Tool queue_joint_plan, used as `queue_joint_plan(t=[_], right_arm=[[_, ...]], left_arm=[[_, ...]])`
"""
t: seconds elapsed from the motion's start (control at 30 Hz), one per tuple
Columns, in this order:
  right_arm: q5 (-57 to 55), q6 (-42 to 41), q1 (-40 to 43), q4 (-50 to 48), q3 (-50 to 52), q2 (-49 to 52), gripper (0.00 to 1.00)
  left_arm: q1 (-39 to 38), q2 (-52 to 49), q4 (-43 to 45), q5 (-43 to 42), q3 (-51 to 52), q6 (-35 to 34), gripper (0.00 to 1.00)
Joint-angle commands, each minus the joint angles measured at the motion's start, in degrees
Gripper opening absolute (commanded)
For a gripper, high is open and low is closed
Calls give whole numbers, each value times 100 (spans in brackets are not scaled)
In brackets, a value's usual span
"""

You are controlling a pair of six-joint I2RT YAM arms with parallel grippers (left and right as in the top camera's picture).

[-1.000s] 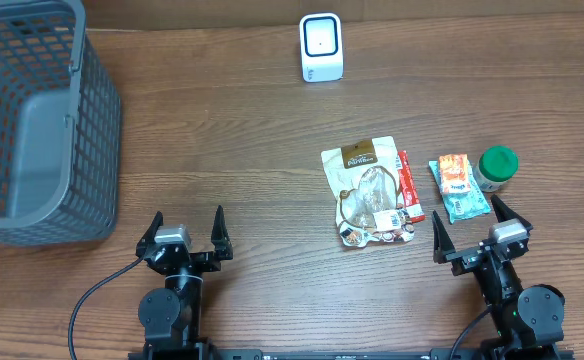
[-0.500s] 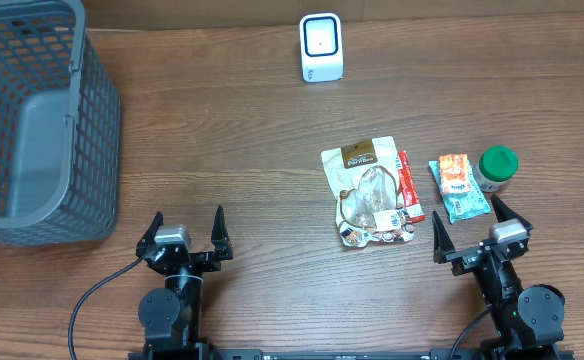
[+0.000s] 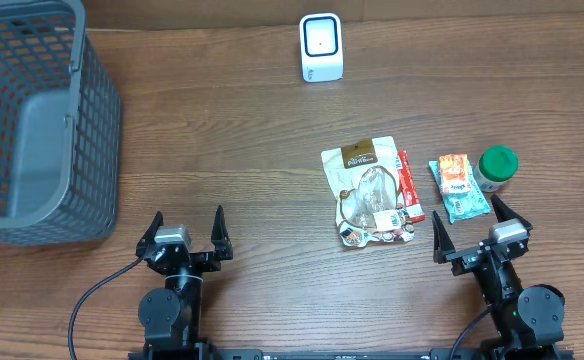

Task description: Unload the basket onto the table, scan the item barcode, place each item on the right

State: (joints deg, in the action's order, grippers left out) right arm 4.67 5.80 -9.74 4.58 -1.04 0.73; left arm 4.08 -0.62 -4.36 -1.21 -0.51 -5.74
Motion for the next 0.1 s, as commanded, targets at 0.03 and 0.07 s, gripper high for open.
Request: queue_joint_plan(t=[0.03, 0.07], right_arm=[[15, 4, 28, -15, 59, -50, 100], [15, 4, 28, -15, 59, -50, 100]], left_arm=[[-35, 37, -11, 57, 20, 105, 100], [-35, 37, -13, 57, 20, 107, 100]])
